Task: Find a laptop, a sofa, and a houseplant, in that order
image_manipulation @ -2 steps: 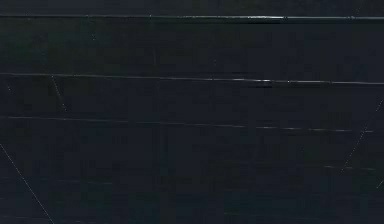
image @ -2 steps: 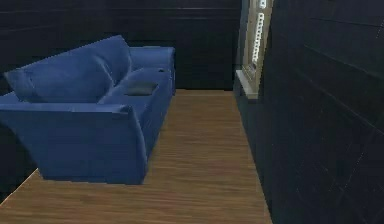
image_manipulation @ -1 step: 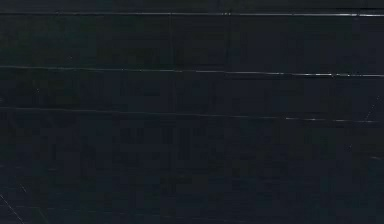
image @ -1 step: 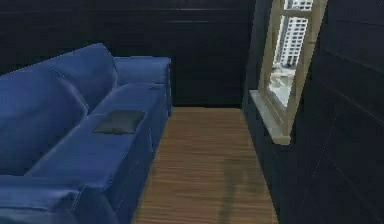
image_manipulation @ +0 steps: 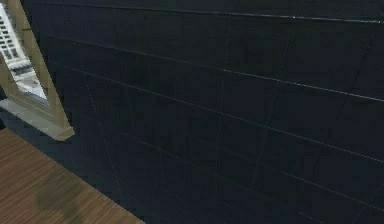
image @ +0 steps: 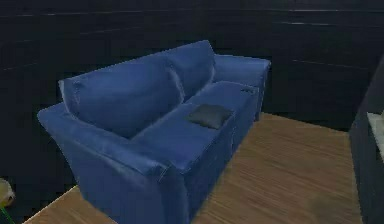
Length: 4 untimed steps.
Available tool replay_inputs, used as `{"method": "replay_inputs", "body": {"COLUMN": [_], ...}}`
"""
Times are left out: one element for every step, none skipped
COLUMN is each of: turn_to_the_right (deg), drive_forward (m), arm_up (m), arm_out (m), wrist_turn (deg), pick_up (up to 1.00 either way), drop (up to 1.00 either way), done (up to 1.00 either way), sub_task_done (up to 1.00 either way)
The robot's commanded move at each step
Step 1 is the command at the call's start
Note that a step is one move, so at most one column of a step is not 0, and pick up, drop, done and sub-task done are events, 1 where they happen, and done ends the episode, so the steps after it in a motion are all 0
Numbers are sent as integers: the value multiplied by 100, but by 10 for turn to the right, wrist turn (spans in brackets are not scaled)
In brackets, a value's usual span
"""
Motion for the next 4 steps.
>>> {"method": "replay_inputs", "body": {"turn_to_the_right": [0, -450, -450, -450], "drive_forward": [0, 0, 0, 0], "arm_up": [0, 0, 0, 0], "arm_out": [0, 0, 0, 0], "wrist_turn": [0, 0, 0, 0], "pick_up": [0, 0, 0, 0], "drop": [0, 0, 0, 0], "done": [0, 0, 0, 0], "sub_task_done": [100, 0, 0, 0]}}
